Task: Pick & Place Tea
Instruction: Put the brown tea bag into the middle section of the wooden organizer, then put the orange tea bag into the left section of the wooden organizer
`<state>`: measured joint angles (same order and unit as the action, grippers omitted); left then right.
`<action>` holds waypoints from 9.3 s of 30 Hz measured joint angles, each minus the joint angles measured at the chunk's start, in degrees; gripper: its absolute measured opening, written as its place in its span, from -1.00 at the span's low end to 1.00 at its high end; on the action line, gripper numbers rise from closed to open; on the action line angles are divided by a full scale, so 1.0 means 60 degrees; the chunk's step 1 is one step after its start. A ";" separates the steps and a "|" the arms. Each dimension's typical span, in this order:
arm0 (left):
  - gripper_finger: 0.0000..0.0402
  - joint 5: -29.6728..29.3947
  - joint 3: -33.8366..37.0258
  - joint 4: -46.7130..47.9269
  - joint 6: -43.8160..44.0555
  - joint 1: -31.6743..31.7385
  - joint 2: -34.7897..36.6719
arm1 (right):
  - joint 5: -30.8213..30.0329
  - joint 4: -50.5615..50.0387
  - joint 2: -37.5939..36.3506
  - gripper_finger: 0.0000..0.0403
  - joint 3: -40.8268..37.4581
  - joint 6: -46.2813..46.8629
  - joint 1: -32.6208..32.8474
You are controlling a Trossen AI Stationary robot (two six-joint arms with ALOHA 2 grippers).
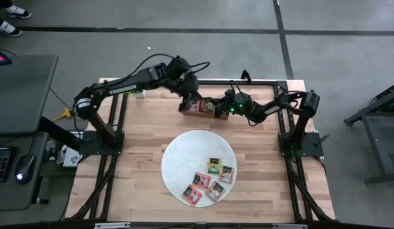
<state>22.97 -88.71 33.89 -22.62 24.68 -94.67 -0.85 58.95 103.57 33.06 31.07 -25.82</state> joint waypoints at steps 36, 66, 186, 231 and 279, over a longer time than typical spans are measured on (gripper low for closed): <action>-1.00 -0.2850 0.4929 -0.2496 0.3057 -0.1892 0.3540 | 0.0621 -0.0759 0.0503 -0.64 0.0856 -0.0011 0.0141; -1.00 -0.3016 0.4915 -0.2822 0.3003 -0.1871 0.3540 | 0.1259 -0.7242 -0.4961 -0.41 0.0856 -0.3534 0.0454; -1.00 -0.4898 0.7916 -0.8911 1.1871 -0.7994 -0.0330 | -0.2755 -0.9984 0.1971 -1.00 0.5242 0.0849 0.9351; -0.28 -0.3733 0.7891 -0.9576 1.5592 -0.7083 -0.1149 | -0.2807 -0.9729 0.1996 -1.00 0.5213 0.0568 0.8994; -0.28 -0.3943 0.7876 -0.9140 1.5314 -0.7113 -0.1145 | -0.2050 -0.8904 0.2000 -1.00 0.5217 0.0565 0.8706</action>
<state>-0.69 -41.45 -20.95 69.26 -18.00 -101.54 -13.15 5.53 115.57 64.36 34.46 26.41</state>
